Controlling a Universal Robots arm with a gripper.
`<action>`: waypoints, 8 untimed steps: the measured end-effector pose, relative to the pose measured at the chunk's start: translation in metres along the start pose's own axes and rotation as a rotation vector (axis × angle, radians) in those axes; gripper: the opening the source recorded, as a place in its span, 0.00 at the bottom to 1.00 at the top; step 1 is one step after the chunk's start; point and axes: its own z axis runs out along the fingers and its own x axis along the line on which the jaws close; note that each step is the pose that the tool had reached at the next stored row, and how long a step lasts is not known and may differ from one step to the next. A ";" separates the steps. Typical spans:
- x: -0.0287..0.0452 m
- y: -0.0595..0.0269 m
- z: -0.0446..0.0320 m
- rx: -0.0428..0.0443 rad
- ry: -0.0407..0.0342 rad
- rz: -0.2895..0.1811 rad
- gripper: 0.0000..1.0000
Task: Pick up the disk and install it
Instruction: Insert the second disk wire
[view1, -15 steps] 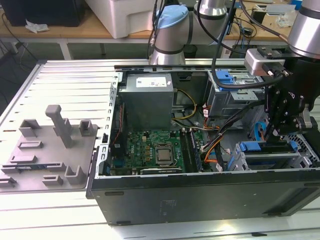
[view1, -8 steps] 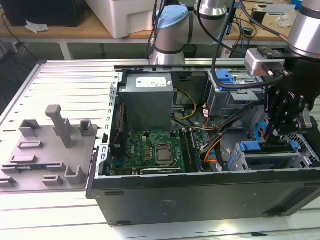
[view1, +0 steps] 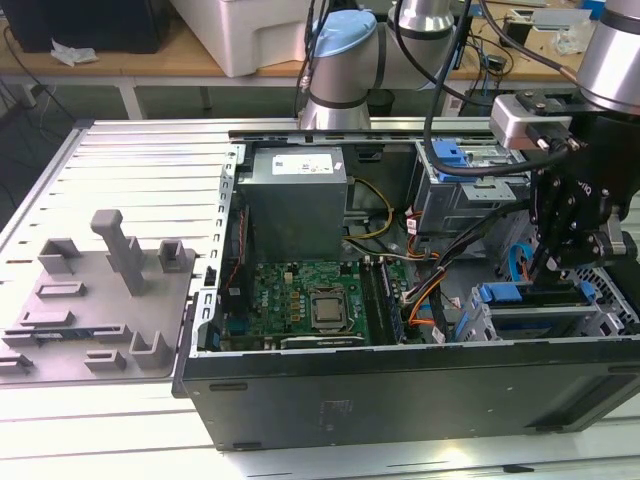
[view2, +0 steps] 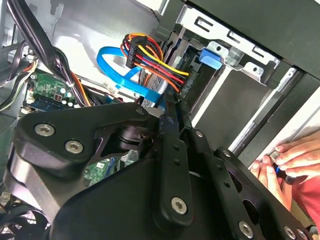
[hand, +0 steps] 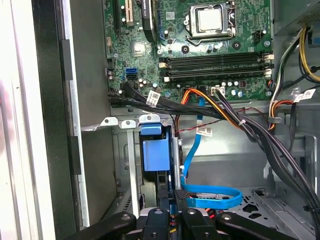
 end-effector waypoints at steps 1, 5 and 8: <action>0.0002 0.0000 -0.0001 0.0000 0.0003 0.000 0.16; 0.0018 0.0002 0.0001 0.0000 0.0001 0.000 0.16; 0.0023 0.0003 0.0002 0.0000 0.0000 0.000 0.16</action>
